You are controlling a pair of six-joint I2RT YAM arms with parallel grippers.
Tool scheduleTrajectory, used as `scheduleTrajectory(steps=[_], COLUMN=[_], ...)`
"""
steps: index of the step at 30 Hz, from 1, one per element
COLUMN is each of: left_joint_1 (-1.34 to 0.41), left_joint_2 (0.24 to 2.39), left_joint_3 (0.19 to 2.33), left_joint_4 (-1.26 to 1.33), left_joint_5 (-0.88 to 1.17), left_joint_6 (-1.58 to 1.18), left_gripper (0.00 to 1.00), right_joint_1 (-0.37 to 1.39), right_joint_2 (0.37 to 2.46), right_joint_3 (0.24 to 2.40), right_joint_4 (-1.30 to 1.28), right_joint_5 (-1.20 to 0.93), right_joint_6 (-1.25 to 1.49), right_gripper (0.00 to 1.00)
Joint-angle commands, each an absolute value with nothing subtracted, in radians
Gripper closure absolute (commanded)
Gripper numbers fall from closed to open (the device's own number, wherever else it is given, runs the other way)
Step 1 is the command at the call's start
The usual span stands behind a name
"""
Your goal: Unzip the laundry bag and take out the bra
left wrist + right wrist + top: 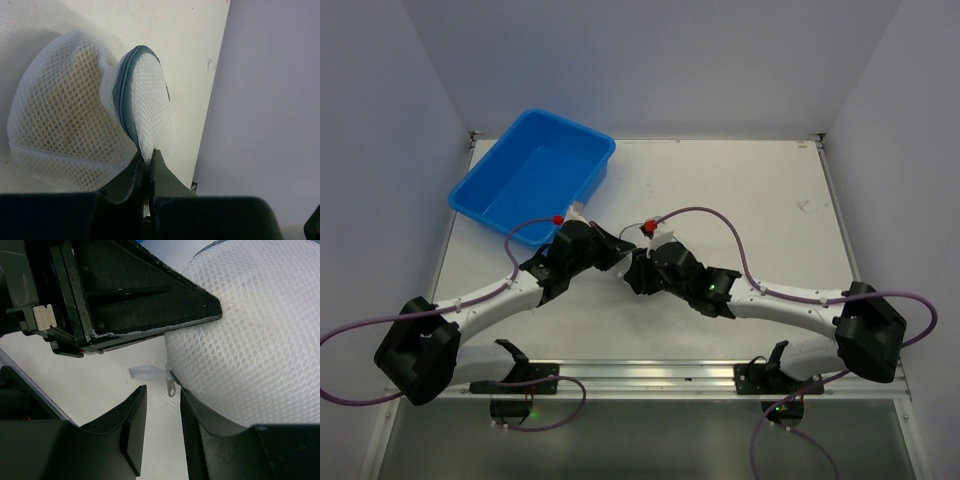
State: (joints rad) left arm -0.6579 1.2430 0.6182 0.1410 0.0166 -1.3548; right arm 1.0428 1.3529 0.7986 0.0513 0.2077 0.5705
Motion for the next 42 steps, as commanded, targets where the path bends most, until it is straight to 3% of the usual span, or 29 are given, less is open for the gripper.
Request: scheduleTrajectory(steps=[1,25,42], left_joint_1=[-0.684,-0.71,-0.71], left_joint_2=[1.22,1.258,1.281], left_joint_3=[0.64,0.736,0.785], left_joint_4=[0.129,0.018,0.002], left_joint_5=[0.026,-0.06,-0.066], left_joint_6=[-1.37,-1.414,-1.413], left_gripper=[1.0,1.0,1.0], right_joint_1=[1.037,1.075,1.104], right_joint_2=[1.356,1.397,1.424], right_joint_3=[0.848,0.933,0.983], right_joint_4=[0.084,-0.052,-0.077], right_joint_5=[0.33,0.535,0.544], right_joint_6=[0.584,0.623,0.595], right_gripper=[0.65,0.72,0.7])
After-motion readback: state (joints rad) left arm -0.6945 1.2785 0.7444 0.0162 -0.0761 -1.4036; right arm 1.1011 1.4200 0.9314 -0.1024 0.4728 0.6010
